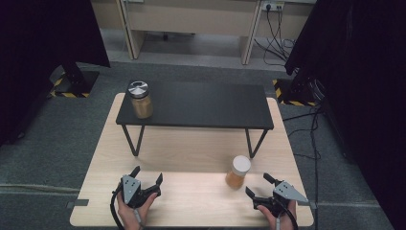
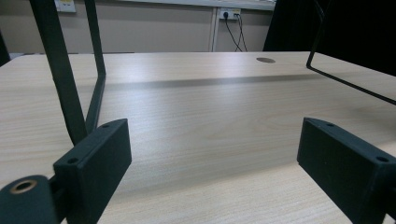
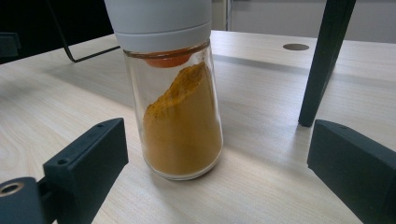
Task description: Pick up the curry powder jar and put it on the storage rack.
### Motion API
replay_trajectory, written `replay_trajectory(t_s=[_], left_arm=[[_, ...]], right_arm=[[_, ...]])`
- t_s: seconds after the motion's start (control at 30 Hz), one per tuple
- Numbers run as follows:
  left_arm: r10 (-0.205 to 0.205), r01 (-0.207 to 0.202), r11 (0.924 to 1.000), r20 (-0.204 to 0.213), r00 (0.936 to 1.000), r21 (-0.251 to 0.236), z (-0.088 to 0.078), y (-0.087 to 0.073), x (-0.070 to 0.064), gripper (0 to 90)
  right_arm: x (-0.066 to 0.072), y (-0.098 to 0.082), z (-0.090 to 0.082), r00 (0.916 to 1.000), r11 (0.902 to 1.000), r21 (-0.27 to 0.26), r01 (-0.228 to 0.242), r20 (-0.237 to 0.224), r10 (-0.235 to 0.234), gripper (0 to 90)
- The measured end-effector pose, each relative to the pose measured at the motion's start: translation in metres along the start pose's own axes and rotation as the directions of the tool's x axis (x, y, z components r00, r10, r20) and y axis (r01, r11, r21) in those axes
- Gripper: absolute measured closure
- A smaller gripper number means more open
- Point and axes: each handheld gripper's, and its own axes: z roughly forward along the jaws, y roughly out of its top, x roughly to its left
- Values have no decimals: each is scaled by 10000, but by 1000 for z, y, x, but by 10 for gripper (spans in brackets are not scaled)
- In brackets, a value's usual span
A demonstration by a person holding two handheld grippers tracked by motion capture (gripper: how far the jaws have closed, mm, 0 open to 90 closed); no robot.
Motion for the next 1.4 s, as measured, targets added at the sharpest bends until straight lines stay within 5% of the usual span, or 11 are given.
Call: replay_trajectory(t_s=[0.37, 0.83, 1.4], left_arm=[[66, -66, 10000, -18, 10000, 6, 0, 0, -1, 91], [88, -88, 10000, -4, 10000, 20, 1, 0, -1, 91], [131, -131, 9999, 8, 9999, -2, 1, 0, -1, 91]], right_arm=[[-2, -7, -3, 9998, 9990, -404, -180, -99, 176, 20], [13, 15, -10, 9960, 9873, -1466, 615, -545, -701, 19], [18, 25, 1, 9944, 9843, -1542, 854, -479, -937, 19]])
